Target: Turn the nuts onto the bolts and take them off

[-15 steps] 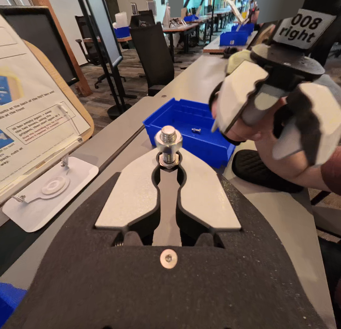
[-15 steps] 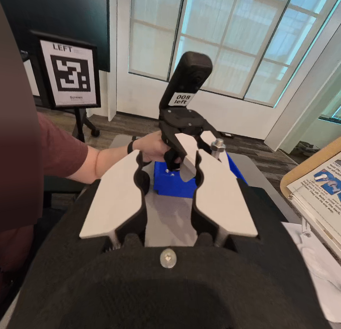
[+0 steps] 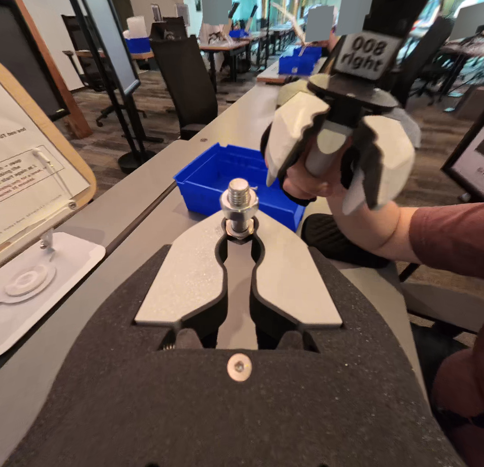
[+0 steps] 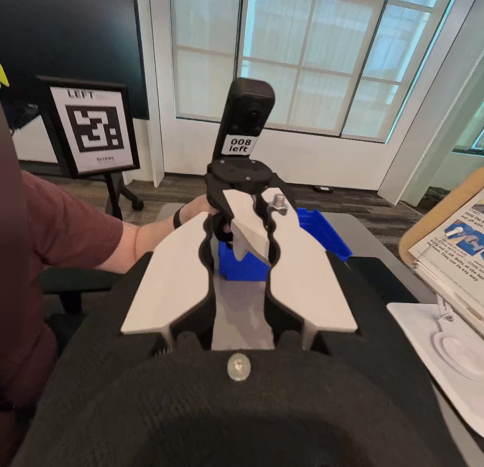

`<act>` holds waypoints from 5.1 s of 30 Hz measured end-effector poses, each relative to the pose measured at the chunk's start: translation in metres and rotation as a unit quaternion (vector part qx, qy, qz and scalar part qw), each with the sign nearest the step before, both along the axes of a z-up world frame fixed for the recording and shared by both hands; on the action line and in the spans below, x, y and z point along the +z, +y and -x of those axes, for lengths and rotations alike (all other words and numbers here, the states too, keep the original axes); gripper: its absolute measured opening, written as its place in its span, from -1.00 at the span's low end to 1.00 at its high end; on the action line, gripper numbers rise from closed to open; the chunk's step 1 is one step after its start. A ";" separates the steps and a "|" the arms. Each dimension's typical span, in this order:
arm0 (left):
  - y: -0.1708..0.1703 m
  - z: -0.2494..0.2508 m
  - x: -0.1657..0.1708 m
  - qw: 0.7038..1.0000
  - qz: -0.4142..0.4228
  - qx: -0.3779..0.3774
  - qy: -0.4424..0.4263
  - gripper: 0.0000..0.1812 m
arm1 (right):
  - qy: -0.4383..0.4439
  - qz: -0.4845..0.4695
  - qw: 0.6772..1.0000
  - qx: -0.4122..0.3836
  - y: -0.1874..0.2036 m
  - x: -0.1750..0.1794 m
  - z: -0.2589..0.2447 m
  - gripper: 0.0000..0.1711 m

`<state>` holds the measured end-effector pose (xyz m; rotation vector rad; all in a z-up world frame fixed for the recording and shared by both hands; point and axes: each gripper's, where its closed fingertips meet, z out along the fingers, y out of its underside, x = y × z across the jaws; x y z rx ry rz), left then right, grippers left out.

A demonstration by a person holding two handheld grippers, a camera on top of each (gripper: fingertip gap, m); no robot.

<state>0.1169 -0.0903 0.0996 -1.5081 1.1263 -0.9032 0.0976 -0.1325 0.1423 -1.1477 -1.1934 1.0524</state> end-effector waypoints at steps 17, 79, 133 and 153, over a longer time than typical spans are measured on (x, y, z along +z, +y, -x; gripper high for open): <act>-0.022 -0.015 -0.008 0.998 -0.004 -0.054 0.023 -0.85 | 0.012 0.094 0.994 0.048 0.021 -0.021 0.009 -0.89; 0.028 0.298 -0.194 0.823 0.213 0.231 0.474 -0.66 | -0.310 0.111 0.850 -0.412 0.151 -0.099 -0.193 -0.65; 0.030 0.002 -0.251 0.857 0.155 0.011 0.491 -0.81 | -0.344 0.107 0.856 -0.371 0.138 -0.107 -0.187 -0.65; 0.083 0.123 -0.106 0.914 0.031 0.113 0.388 -0.74 | -0.319 0.113 0.855 -0.393 0.145 -0.104 -0.201 -0.64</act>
